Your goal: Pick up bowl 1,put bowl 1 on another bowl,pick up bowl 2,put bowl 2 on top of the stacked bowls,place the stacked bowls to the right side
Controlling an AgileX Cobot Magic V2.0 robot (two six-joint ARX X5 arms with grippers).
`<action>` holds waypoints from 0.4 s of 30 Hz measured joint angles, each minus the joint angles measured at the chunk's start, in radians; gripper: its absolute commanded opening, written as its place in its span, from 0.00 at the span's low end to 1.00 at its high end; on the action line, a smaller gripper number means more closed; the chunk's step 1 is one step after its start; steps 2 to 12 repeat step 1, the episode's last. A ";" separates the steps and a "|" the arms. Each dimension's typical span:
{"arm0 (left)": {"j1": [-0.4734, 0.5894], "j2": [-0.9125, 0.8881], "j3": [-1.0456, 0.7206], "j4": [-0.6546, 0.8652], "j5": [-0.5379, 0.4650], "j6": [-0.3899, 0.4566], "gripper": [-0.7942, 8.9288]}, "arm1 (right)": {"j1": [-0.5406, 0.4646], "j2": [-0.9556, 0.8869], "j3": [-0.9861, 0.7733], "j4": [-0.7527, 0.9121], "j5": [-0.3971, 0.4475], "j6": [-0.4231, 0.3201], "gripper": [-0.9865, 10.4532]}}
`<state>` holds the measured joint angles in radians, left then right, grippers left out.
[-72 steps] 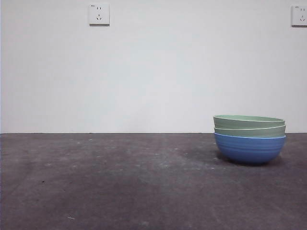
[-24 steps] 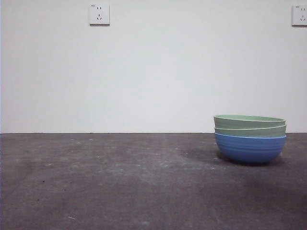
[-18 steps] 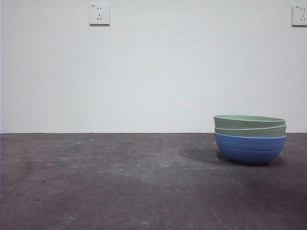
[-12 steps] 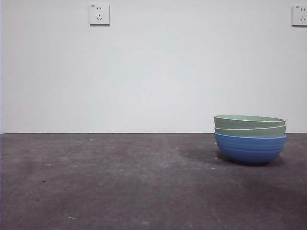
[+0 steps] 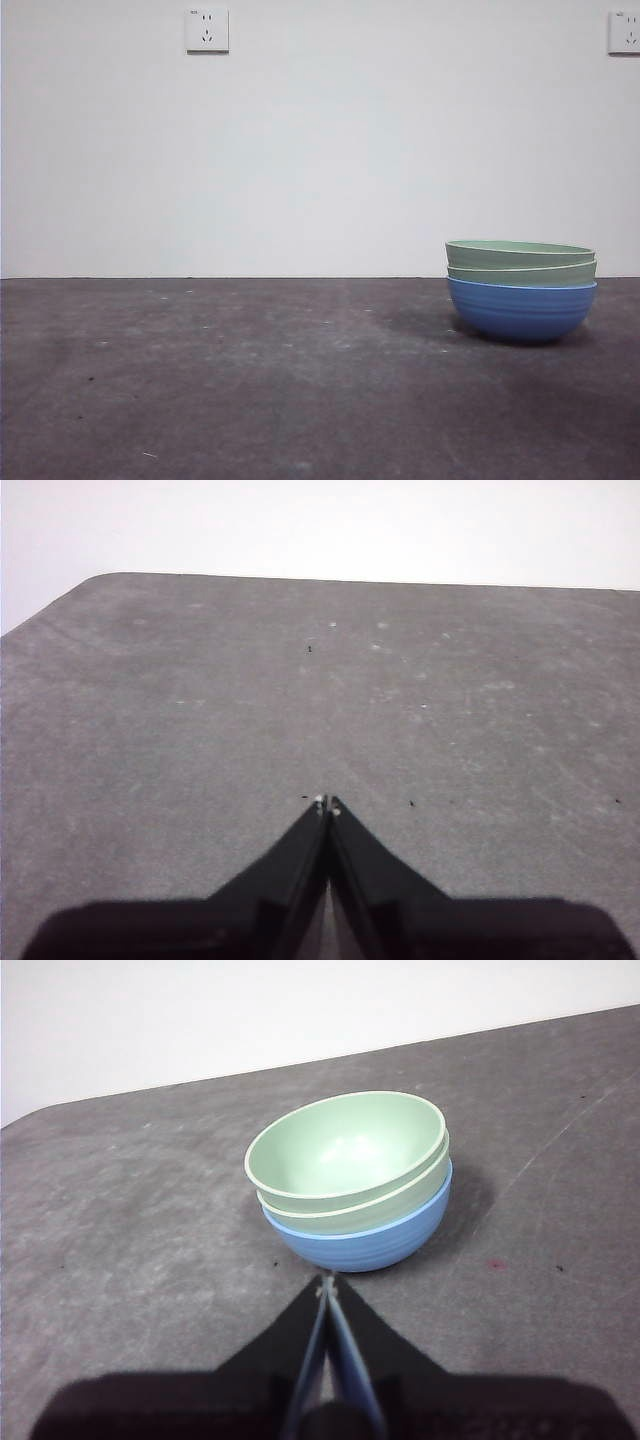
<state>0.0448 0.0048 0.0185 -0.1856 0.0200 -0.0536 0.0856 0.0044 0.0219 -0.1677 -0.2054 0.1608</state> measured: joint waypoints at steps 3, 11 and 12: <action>0.000 0.000 0.000 0.000 0.000 0.000 0.08 | 0.000 0.000 0.000 0.000 0.000 0.000 0.09; 0.000 0.000 0.000 0.000 0.000 0.000 0.08 | 0.000 0.000 0.000 0.000 0.000 0.000 0.09; 0.000 0.000 0.000 0.000 0.000 0.000 0.08 | 0.000 0.000 0.000 0.000 0.000 0.000 0.09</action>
